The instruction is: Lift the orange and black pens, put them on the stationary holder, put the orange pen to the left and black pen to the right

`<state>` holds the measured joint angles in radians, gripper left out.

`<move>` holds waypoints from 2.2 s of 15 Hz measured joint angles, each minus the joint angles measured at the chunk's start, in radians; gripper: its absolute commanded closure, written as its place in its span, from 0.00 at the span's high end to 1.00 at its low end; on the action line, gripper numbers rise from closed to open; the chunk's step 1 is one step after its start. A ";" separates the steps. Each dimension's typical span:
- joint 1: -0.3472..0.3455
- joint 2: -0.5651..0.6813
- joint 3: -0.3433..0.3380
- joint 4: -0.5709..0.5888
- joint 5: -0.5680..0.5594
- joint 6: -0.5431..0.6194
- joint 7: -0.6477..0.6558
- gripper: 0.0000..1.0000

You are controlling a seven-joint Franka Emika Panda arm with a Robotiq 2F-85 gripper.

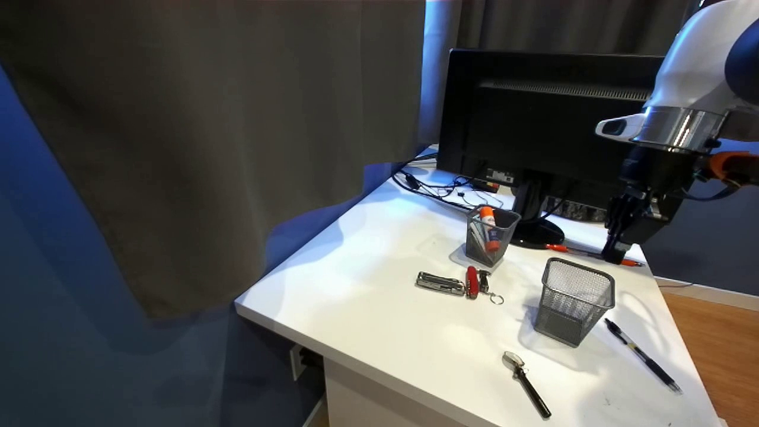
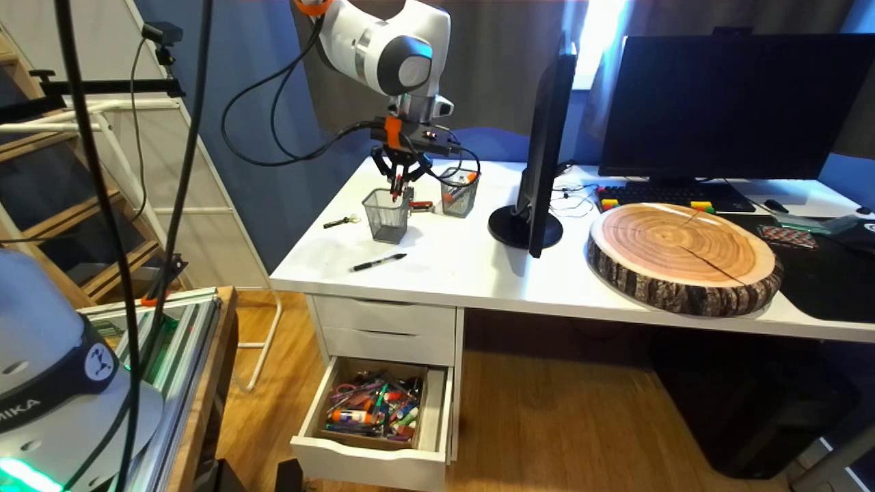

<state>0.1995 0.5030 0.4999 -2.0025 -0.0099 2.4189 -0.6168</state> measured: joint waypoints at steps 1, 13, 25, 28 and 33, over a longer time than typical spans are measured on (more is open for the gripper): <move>0.004 0.000 -0.003 -0.001 0.000 0.000 0.000 0.05; 0.024 0.012 -0.012 -0.004 0.002 0.000 0.046 0.06; 0.030 0.050 -0.012 0.028 0.006 0.001 0.058 0.06; 0.033 0.067 -0.012 0.045 0.006 0.001 0.058 0.06; 0.038 0.087 -0.019 0.059 0.006 0.001 0.060 0.51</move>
<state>0.2379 0.5898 0.4814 -1.9438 -0.0041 2.4198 -0.5570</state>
